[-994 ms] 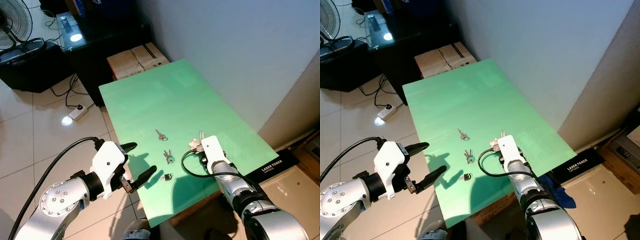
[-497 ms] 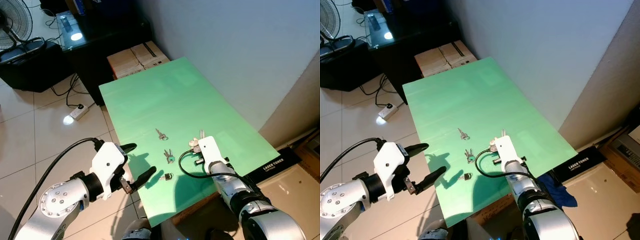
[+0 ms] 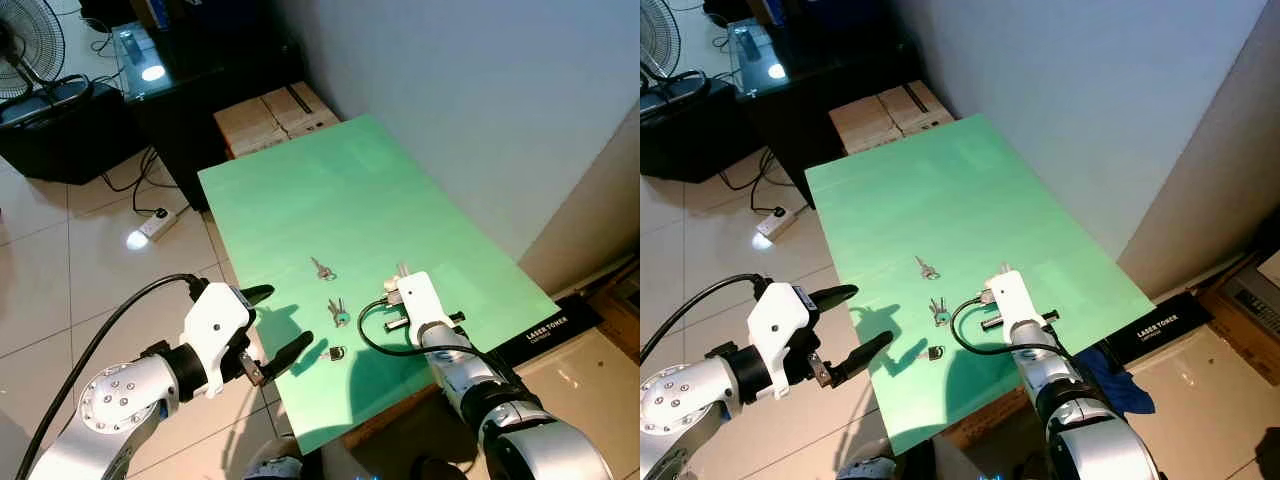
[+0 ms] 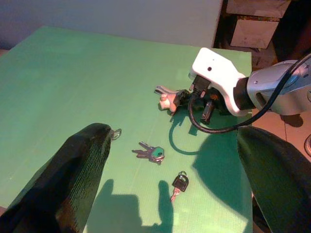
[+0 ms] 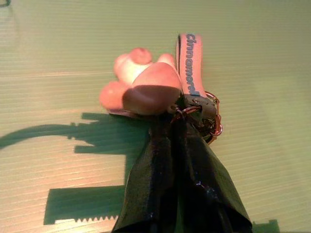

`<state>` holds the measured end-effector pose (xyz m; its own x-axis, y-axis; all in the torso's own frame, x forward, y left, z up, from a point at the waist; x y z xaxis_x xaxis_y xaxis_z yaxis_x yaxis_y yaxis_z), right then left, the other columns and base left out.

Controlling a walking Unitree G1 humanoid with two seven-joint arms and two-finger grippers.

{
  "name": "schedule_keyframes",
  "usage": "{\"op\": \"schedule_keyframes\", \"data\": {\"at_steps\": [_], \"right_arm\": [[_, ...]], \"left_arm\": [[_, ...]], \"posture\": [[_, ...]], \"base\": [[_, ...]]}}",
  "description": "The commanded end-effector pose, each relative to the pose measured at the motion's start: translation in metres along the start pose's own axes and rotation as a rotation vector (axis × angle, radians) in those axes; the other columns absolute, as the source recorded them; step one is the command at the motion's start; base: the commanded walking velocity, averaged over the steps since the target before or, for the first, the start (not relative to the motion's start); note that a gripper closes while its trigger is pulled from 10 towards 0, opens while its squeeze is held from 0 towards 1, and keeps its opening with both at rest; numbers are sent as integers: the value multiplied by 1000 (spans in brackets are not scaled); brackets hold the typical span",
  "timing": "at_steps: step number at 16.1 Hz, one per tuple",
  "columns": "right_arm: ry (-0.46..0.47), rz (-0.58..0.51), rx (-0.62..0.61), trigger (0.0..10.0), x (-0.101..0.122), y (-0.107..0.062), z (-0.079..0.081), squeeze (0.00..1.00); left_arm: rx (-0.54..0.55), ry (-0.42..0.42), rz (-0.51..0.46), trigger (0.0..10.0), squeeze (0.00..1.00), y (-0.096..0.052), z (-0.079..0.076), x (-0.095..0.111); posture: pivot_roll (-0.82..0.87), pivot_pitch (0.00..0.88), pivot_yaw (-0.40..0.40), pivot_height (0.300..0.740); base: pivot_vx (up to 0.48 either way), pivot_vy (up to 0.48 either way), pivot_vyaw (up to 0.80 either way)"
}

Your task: Hang keys on a hook

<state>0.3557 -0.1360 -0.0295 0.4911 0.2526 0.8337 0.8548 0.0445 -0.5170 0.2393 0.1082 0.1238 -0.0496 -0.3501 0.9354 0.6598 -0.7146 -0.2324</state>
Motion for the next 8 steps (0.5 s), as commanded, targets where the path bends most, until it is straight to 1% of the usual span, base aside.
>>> {"op": "schedule_keyframes", "data": {"at_steps": [1, 5, 7, 8], "right_arm": [[3, 11, 8, 0, -4, -1, 4, 0], [1, 6, 4, 0, -3, -1, 3, 0], [26, -47, -6, 0, 8, 0, 3, 0], [66, -117, 18, 0, 22, -2, 8, 0]], "left_arm": [[1, 14, 1, 10000, 0, -1, 0, 3], [2, 15, -1, 10000, 0, 0, 1, 3], [7, 20, -4, 10000, 0, 1, 1, 3], [17, 20, -9, 10000, 0, 2, 2, 3]], "posture": [[223, 162, 135, 740], [223, 158, 136, 740], [213, 142, 122, 740], [196, 120, 104, 740]], "base": [[0, 0, 0], [0, 0, 0], [0, 0, 0], [0, 0, 0]]}}
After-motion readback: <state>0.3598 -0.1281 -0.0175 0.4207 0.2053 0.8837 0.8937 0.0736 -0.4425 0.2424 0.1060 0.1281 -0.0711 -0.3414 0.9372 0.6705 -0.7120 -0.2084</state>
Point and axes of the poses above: a point about 5 cm out from each wrist's last joint towards the gripper, its own y axis pointing out of the wrist towards the gripper, its own x axis along the axis of the wrist's last joint, z = x × y, the point moved 6 cm from there along y, pointing out of the wrist towards the gripper, and after that the axes turned 9 degrees about y, right-handed, at the moved point
